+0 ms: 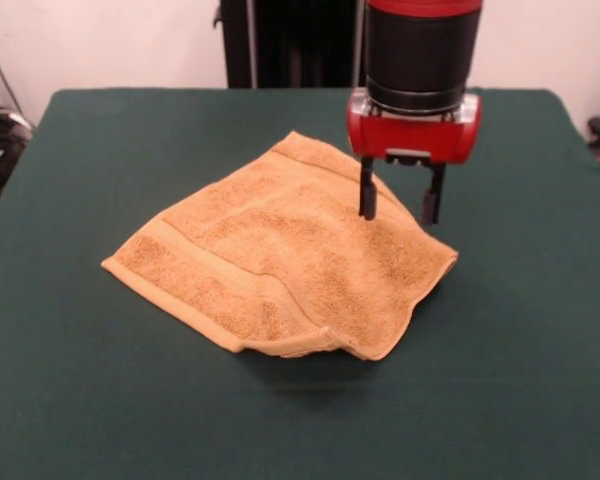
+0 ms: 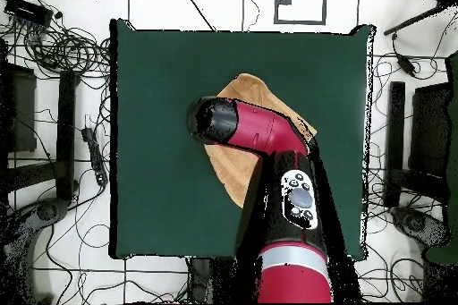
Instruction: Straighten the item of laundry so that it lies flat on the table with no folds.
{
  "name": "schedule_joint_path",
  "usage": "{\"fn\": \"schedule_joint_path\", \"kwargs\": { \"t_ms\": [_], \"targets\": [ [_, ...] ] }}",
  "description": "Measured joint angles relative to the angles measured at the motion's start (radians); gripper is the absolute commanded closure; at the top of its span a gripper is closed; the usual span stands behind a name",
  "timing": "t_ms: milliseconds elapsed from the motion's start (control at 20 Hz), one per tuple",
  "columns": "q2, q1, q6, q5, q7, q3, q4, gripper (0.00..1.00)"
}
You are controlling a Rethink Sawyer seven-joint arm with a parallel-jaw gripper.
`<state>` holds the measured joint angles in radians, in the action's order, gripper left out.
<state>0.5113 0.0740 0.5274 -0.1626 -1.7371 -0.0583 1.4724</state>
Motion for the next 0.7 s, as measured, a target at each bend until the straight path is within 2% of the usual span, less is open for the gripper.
{"fn": "schedule_joint_path", "kwargs": {
  "t_ms": [700],
  "targets": [
    [-0.083, -0.038, -0.037, -0.082, 0.000, -0.002, 0.001, 0.00]
  ]
}}
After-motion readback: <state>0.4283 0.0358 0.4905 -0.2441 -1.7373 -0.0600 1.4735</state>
